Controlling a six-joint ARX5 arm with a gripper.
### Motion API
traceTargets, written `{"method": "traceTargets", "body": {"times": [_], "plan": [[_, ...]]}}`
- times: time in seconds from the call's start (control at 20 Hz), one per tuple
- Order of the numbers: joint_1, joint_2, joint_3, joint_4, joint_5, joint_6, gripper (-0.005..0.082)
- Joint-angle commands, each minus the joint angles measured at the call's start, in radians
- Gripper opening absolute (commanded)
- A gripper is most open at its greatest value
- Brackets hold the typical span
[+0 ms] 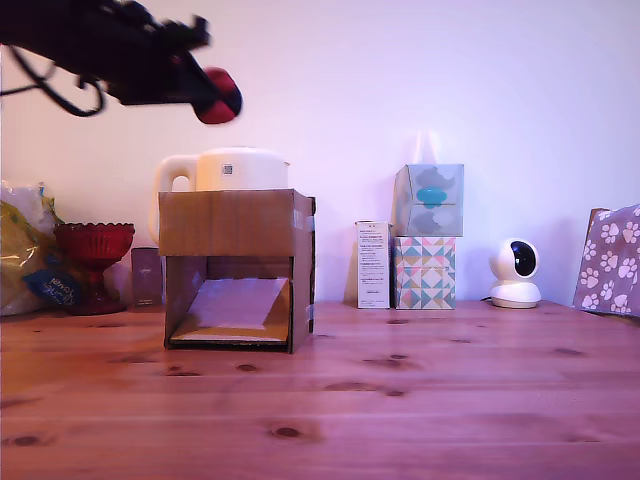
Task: Drop the footbag into the cardboard dice tower
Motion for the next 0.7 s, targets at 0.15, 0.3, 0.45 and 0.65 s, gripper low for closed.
{"method": "traceTargets", "body": {"times": [0.15, 0.3, 0.45, 0.65], "plan": [[0.0, 0.175, 0.245, -0.256, 0.001, 0.008, 0.0075], [0.0, 0.263, 0.368, -0.386, 0.001, 0.007, 0.0078], [0.0, 0.301, 0.426, -0.471, 0.001, 0.01, 0.0092], [0.003, 0.3, 0.44, -0.489, 0.003, 0.013, 0.0433]]}}
